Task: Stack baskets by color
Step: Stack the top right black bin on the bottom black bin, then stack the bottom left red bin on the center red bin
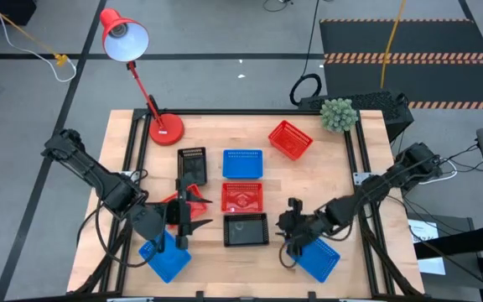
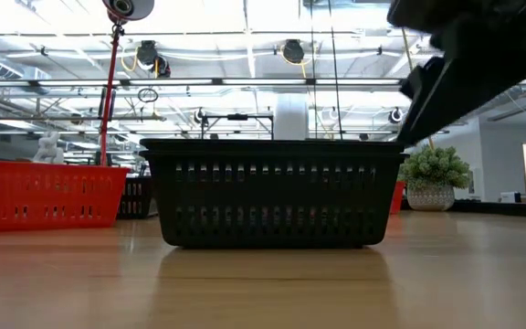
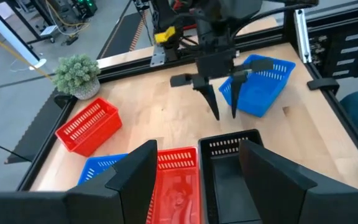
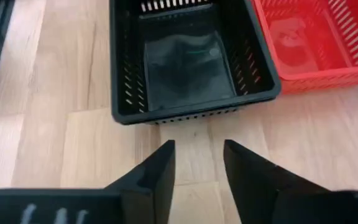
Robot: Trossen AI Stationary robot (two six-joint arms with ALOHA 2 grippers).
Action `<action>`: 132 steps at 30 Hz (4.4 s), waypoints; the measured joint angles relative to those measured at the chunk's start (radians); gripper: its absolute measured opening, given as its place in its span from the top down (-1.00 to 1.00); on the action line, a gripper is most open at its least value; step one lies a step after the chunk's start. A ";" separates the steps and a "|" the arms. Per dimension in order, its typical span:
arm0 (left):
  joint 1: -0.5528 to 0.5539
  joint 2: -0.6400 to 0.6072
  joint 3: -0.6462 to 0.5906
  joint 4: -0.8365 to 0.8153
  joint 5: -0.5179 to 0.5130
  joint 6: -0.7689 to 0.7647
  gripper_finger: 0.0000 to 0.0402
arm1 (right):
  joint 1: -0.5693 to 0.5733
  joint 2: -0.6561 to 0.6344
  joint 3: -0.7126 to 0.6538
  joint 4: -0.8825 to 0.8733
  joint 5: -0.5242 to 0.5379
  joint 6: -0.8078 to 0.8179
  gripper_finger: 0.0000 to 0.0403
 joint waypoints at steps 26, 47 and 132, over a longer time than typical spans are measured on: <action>0.009 0.000 0.000 0.005 0.015 0.011 -0.14 | -0.084 0.141 -0.095 0.392 -0.165 -0.082 0.99; 0.007 0.000 0.000 -0.015 0.015 -0.019 -0.14 | -0.091 0.043 -0.095 0.239 -0.155 -0.068 0.99; -0.198 0.195 -0.425 -0.219 0.111 -0.899 0.01 | -0.024 -0.231 -0.095 -0.016 -0.076 -0.086 0.99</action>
